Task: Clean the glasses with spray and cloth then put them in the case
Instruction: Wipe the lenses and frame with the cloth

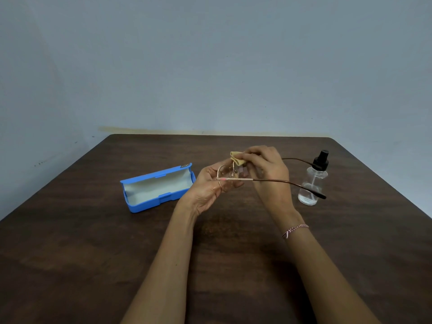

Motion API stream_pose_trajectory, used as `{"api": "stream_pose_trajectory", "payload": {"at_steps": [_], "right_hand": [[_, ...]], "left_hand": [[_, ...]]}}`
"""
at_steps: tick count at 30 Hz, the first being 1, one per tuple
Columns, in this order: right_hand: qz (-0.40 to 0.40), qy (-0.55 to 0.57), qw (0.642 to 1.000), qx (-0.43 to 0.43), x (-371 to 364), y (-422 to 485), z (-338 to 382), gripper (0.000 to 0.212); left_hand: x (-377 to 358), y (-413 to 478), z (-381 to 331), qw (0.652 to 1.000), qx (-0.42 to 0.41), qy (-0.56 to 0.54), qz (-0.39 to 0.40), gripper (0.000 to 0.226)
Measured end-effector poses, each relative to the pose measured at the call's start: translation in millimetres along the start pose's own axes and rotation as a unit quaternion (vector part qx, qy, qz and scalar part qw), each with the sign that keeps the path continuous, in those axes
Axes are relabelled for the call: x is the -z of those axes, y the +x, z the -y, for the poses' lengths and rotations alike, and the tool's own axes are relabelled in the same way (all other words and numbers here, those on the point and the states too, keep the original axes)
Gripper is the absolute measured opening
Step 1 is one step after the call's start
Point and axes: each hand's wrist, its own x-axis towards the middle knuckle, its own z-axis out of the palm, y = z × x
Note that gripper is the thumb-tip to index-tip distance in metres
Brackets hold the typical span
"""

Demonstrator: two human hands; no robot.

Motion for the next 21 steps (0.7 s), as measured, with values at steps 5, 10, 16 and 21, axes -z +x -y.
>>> {"api": "stream_pose_trajectory", "payload": {"at_steps": [5, 10, 16, 21], "right_hand": [[0.026, 0.023, 0.999, 0.028, -4.3, -1.5, 4.8, 0.035], [0.032, -0.007, 0.999, -0.013, -8.9, -1.7, 2.9, 0.039], [0.058, 0.054, 0.997, 0.018, -9.6, -2.0, 7.2, 0.034], [0.057, 0.062, 0.996, -0.005, -4.1, -0.4, 6.2, 0.023]], "left_hand": [[0.8, 1.1, -2.5, 0.999, -0.028, 0.014, -0.020, 0.033], [4.0, 4.9, 1.0, 0.998, -0.054, -0.026, -0.033, 0.041], [5.7, 6.0, 0.3, 0.992, -0.076, -0.088, -0.039, 0.037], [5.2, 5.7, -0.9, 0.992, -0.085, -0.091, -0.027, 0.034]]}}
